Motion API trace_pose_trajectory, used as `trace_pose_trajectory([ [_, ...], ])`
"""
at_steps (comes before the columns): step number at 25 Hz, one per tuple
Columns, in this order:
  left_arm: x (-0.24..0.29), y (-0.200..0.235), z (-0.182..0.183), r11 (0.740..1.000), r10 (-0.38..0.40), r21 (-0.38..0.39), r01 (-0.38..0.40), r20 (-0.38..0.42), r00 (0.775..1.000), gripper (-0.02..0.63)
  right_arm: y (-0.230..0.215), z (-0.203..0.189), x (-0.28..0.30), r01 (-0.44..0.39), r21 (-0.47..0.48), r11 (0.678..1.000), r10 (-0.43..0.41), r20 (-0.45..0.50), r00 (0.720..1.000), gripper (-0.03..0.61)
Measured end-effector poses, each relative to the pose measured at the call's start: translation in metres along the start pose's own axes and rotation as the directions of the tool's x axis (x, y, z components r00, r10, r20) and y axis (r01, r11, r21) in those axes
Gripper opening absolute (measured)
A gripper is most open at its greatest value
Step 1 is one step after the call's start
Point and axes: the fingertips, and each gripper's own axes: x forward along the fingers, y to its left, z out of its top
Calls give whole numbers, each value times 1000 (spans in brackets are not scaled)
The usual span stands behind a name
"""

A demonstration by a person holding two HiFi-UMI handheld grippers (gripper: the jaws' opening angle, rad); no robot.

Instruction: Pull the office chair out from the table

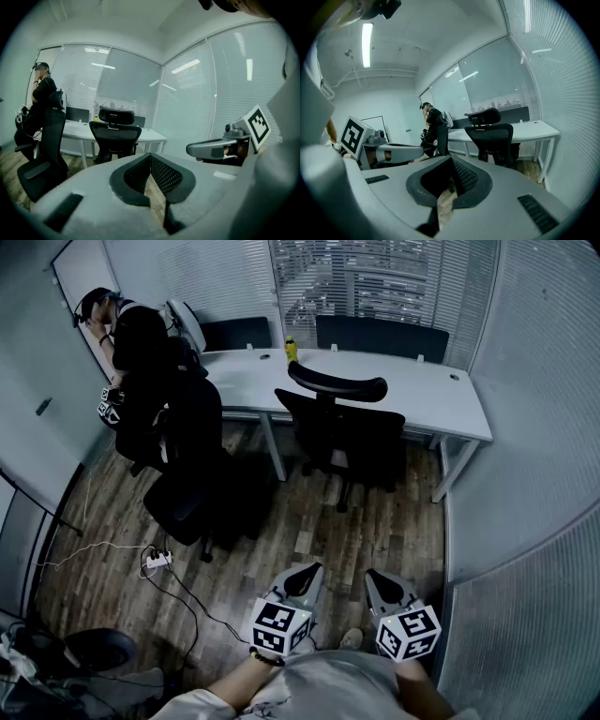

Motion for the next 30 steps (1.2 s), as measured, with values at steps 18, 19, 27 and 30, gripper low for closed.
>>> trace_pose_trajectory([
  [18, 2, -11, -3, 1000, -1, -15, 1, -17, 1000, 11, -13, -4, -9, 35, 61, 998, -35, 7, 999, 6],
  [19, 3, -12, -4, 1000, 1, -16, -1, -19, 1000, 11, -16, -4, -10, 37, 72, 997, -38, 13, 999, 8],
  [27, 10, -14, -1, 1000, 14, -19, -15, -21, 1000, 11, -22, 4, -12, 17, 56, 998, -19, 36, 999, 8],
  [30, 16, -16, 2, 1000, 18, -25, -18, -14, 1000, 11, -27, 4, -12, 2, 47, 999, -3, 28, 1000, 8],
])
